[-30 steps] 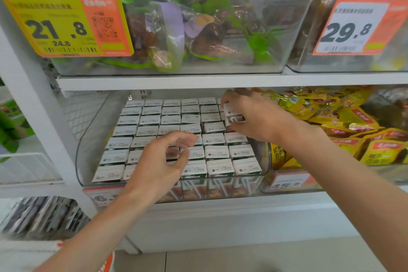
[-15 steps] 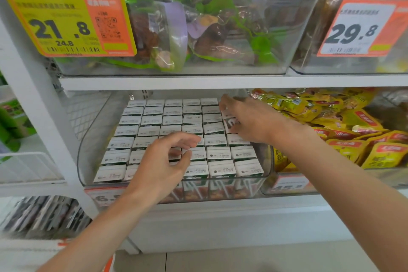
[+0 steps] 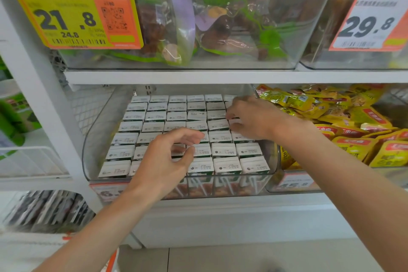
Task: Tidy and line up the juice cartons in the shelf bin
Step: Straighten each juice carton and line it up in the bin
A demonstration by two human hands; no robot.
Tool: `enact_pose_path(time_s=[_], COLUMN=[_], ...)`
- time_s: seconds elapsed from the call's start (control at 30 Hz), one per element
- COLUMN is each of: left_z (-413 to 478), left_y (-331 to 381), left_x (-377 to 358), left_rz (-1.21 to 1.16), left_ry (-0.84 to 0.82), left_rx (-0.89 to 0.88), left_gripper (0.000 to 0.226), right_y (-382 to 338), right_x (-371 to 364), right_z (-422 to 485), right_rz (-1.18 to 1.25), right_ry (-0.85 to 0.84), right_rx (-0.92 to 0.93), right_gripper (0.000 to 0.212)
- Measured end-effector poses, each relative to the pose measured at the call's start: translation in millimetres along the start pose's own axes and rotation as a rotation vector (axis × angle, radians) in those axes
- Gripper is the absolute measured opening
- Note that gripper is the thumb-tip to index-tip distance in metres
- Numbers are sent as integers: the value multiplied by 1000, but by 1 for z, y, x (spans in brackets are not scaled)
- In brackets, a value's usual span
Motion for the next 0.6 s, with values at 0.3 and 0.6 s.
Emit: enact_pose_path(time_s=[0.3,0.6], left_z=[1,0], left_y=[-2,-8], left_x=[3,11], left_rz=[13,3], left_ry=[10,25], left_rx=[9,8], left_gripper=[37,36], right_y=[-13,-9], right_x=[-1,-7], right_z=[14,26], right_rz=[112,227], right_ry=[16,-39], right_rx=[90,85], right_gripper=[32,32])
Point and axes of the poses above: each hand's wrist, its own z-axis towards the middle knuckle, its own x-axis out of the back of the hand, y = z × x, the point moved 4 cm from there along z, towards the middle knuckle, and after that the axes turned 4 degrees about x, right-handed, at the moved point
